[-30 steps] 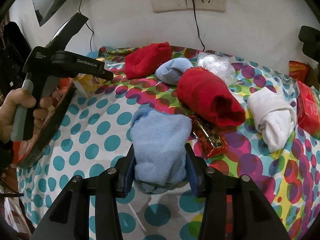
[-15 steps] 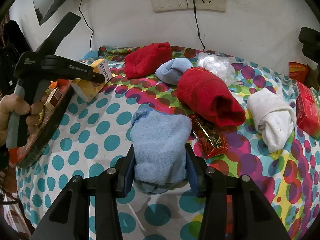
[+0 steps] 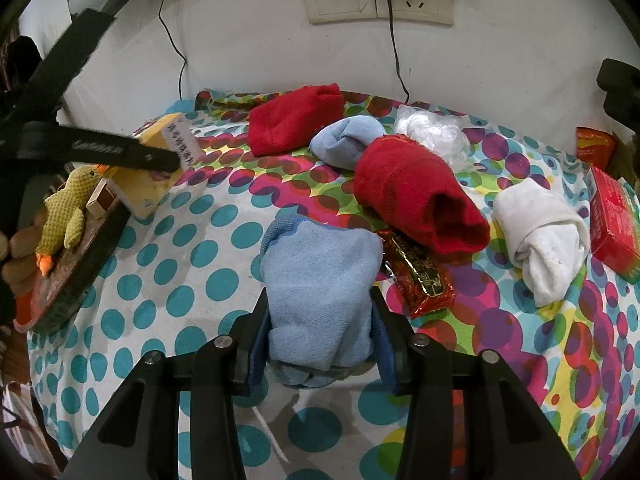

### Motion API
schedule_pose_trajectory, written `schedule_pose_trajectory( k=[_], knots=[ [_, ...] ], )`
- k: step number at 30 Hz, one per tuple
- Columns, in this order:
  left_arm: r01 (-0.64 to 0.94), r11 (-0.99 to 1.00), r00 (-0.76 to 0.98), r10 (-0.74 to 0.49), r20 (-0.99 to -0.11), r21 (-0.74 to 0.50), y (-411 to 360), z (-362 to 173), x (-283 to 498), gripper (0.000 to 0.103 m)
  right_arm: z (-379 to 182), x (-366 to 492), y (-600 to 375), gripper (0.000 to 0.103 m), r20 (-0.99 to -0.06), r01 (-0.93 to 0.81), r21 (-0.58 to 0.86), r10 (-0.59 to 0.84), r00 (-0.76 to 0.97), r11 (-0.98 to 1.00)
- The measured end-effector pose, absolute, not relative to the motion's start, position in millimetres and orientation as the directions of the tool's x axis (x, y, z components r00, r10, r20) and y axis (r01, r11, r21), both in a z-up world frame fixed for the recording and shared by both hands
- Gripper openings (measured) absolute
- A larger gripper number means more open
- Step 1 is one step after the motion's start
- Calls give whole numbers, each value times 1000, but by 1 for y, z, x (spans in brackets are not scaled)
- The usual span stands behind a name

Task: Organize objects
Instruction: 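Lift the yellow medicine box with the left tool and carry it over the tray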

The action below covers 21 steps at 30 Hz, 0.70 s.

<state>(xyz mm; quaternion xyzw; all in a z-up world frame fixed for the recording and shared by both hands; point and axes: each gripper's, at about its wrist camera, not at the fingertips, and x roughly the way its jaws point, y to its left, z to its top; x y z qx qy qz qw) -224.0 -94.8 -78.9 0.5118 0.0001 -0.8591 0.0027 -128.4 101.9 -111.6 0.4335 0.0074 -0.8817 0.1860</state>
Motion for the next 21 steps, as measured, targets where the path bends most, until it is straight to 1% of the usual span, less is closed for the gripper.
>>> schedule_pose_trajectory(
  k=[6, 8, 14, 18, 21],
  knots=[
    [4, -1000, -499, -14, -866, 13, -99, -70, -199, 30, -112, -129, 101, 40, -768, 331, 142, -315, -557, -933],
    [2, -1000, -506, 9, -863, -12, -101, -66, -189, 30, -111, -129, 100, 40, -769, 329, 136, -309, -559, -935],
    [-24, -999, -532, 37, -846, -29, -97, -46, -162, 30, -111, -128, 99, 40, -773, 328, 120, -296, -562, -937],
    [-27, -997, -533, 73, -843, -70, -97, -34, -144, 30, -111, -128, 96, 40, -776, 329, 98, -279, -565, -939],
    [-36, -998, -541, 70, -838, -60, -97, -27, -130, 30, -111, -127, 95, 40, -778, 329, 86, -270, -567, -941]
  ],
)
